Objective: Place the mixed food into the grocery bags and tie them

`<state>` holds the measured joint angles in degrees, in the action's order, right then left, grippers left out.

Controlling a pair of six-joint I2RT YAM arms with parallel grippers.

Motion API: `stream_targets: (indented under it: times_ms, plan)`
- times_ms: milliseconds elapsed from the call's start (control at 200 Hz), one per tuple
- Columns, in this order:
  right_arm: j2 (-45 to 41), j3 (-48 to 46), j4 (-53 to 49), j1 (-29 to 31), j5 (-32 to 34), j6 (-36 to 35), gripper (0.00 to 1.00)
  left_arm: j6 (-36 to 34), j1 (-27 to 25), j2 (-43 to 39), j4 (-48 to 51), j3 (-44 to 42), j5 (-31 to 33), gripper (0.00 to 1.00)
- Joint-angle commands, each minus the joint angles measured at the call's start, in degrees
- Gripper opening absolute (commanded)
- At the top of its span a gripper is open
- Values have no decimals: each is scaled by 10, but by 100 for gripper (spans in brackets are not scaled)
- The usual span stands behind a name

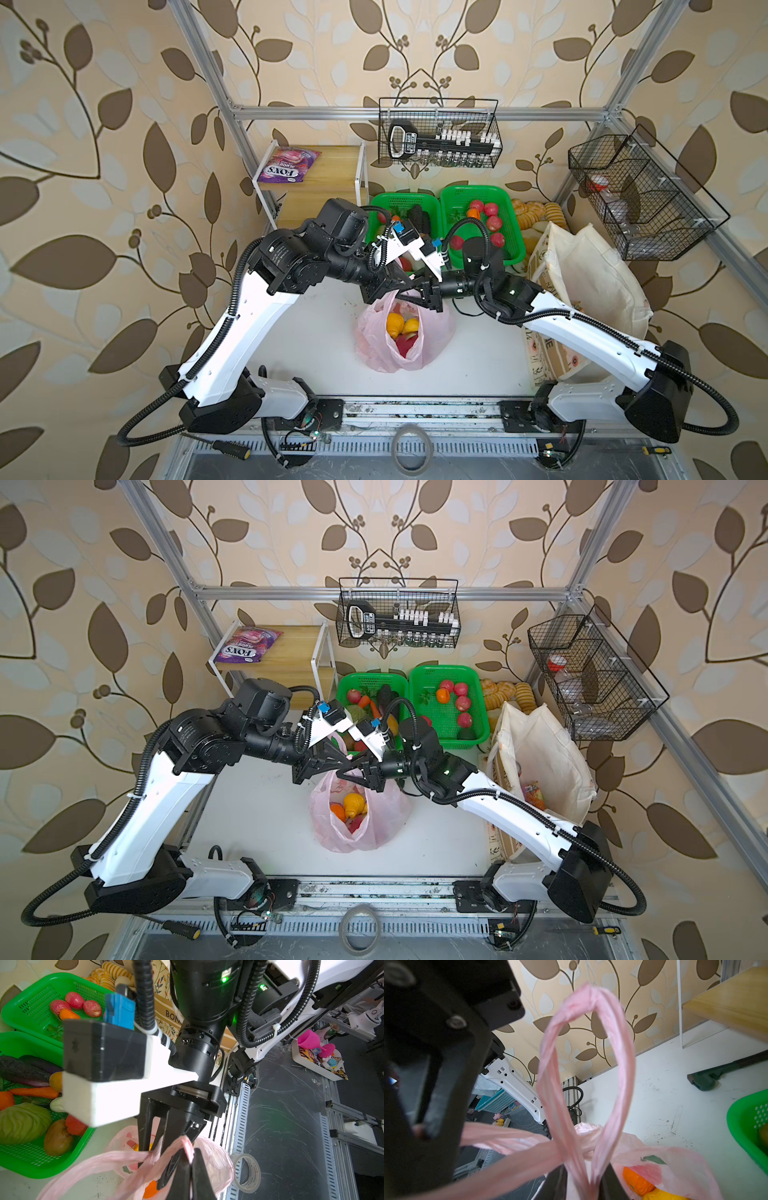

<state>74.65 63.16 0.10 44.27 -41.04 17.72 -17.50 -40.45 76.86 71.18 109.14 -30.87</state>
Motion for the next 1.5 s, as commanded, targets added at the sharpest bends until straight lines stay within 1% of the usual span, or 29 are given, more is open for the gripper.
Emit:
stream_targets:
  times_ms: [0,125,230,385,510,670,780,920,1000,1250,1415,1500]
  plan:
    - [-20,-21,31,-5,-22,-14,28,-2,1,6,-28,-3,-7,0]
    - [-28,-40,61,-9,-40,-15,43,2,1,11,-37,-6,-9,0]
    - [-39,-56,77,-9,-27,-21,54,5,1,14,-44,-7,-12,0]
    - [-37,-56,96,-7,-28,-23,61,3,1,19,-49,-8,-34,0]
    - [-30,-54,101,-3,-32,-23,65,4,1,24,-52,-9,-37,0]
    - [-32,-64,120,3,-42,-21,68,8,1,25,-60,-6,-34,0]
    - [-36,-73,129,8,-22,-21,69,15,1,24,-71,-6,-37,0]
    - [-34,-96,183,15,-15,-14,69,23,1,22,-85,-11,-44,0]
    - [-37,-100,182,15,-9,-21,69,25,1,18,-88,-15,-36,0]
    - [-51,-103,172,6,-37,-28,71,27,1,6,-97,-28,-4,0]
    - [-49,-101,166,6,-74,-27,73,26,1,6,-98,-29,-18,0]
    - [-51,-101,165,5,-79,-27,73,26,0,5,-99,-28,-22,0]
